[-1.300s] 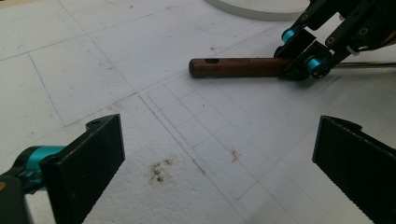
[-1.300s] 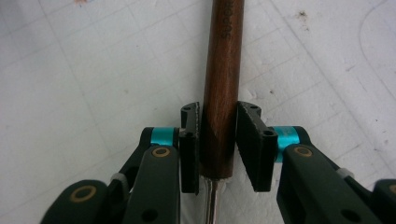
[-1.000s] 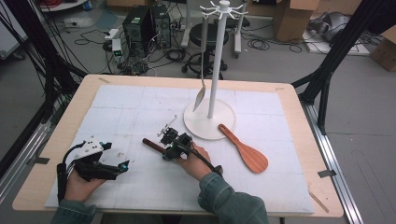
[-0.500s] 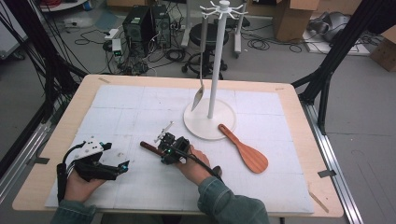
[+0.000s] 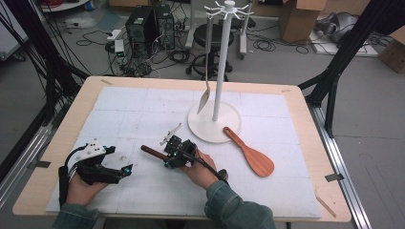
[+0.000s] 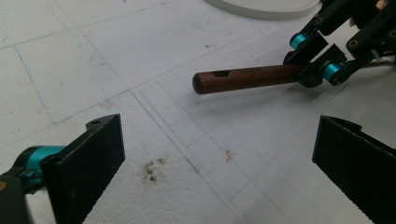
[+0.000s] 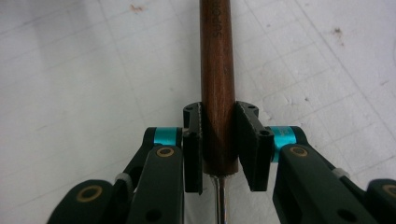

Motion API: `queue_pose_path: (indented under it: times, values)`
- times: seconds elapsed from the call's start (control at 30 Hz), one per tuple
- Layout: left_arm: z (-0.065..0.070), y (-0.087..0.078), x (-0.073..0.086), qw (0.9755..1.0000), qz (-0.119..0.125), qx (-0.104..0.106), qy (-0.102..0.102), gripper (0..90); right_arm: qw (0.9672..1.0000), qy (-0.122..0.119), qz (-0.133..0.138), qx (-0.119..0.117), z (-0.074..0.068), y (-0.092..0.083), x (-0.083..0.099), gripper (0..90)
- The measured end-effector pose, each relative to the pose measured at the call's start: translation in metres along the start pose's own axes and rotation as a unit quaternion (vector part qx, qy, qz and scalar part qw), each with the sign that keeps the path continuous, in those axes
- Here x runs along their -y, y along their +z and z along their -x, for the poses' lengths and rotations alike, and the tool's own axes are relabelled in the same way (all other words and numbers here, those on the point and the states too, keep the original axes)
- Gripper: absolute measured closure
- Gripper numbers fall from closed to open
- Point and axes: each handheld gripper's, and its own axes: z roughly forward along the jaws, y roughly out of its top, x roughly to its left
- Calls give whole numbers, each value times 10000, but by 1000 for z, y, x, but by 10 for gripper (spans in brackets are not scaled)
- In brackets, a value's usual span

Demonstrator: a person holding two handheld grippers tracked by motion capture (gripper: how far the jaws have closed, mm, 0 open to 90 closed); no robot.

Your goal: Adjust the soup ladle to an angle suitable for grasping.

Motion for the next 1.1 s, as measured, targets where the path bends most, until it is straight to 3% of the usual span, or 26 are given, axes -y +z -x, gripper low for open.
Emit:
queue_pose_path:
  times: [0.17,0.27,0.43,0.6,1.0,1.1]
  values:
    - [0,0,-2,10000,-40,53,-65,30,9996,-60,246,-99,-2,-11,2,733]
    - [1,-1,-4,9999,4,106,-100,92,9988,-117,437,-171,-4,-19,3,733]
    - [2,2,-9,9997,-71,194,-130,113,9975,-170,671,-167,-6,-32,5,733]
    - [4,4,-15,9989,-76,421,-200,161,9962,-199,822,-190,-8,-37,5,733]
    - [14,8,-41,9959,42,890,-159,267,9934,-275,1085,-259,-16,-48,2,733]
    - [18,9,-47,9954,28,954,-69,288,9930,-290,1112,-254,-18,-50,1,733]
